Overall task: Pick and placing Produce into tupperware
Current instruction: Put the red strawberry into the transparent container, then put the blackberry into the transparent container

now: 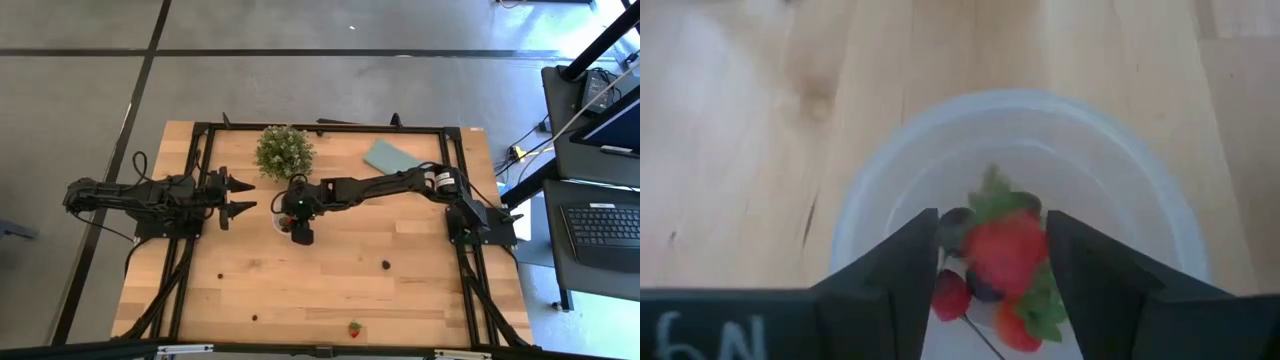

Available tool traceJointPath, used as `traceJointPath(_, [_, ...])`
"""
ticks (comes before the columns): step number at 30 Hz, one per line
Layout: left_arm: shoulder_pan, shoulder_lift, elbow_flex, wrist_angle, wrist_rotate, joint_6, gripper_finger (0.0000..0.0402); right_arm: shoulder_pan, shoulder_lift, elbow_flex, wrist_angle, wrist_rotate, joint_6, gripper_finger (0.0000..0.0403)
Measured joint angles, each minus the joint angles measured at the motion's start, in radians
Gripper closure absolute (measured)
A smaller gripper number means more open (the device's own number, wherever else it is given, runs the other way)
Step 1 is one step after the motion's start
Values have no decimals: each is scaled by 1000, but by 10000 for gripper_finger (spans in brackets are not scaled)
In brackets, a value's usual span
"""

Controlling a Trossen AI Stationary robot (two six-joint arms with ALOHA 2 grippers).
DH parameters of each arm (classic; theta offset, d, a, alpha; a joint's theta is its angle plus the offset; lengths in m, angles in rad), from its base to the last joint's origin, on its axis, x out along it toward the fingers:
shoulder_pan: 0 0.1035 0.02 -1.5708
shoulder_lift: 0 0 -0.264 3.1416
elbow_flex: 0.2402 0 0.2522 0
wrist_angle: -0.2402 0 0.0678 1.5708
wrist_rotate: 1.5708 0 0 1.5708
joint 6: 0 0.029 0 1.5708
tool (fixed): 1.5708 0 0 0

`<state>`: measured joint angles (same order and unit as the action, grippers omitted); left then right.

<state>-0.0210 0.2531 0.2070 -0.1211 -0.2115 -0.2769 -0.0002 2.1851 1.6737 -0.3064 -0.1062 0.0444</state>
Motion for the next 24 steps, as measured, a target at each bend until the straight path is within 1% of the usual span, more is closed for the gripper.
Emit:
traceJointPath(8, [0, 0, 0, 0, 0, 2, 151, 1, -5, 0, 8, 0, 3, 211])
traceJointPath(10, [0, 0, 0, 0, 0, 2, 151, 1, -26, -1, 4, 0, -20, 211])
traceJointPath(13, [0, 0, 0, 0, 0, 1, 151, 1, -92, -1, -20, 1, -65, 211])
traceJointPath(16, [0, 0, 0, 0, 0, 1, 151, 1, -187, 1, -122, 2, -109, 211])
traceJointPath(19, [0, 0, 0, -1, 0, 1, 151, 1, -290, 1, -294, 16, -158, 210])
traceJointPath(24, [0, 0, 0, -6, 0, 15, 151, 42, -438, -45, -554, 97, -153, 210])
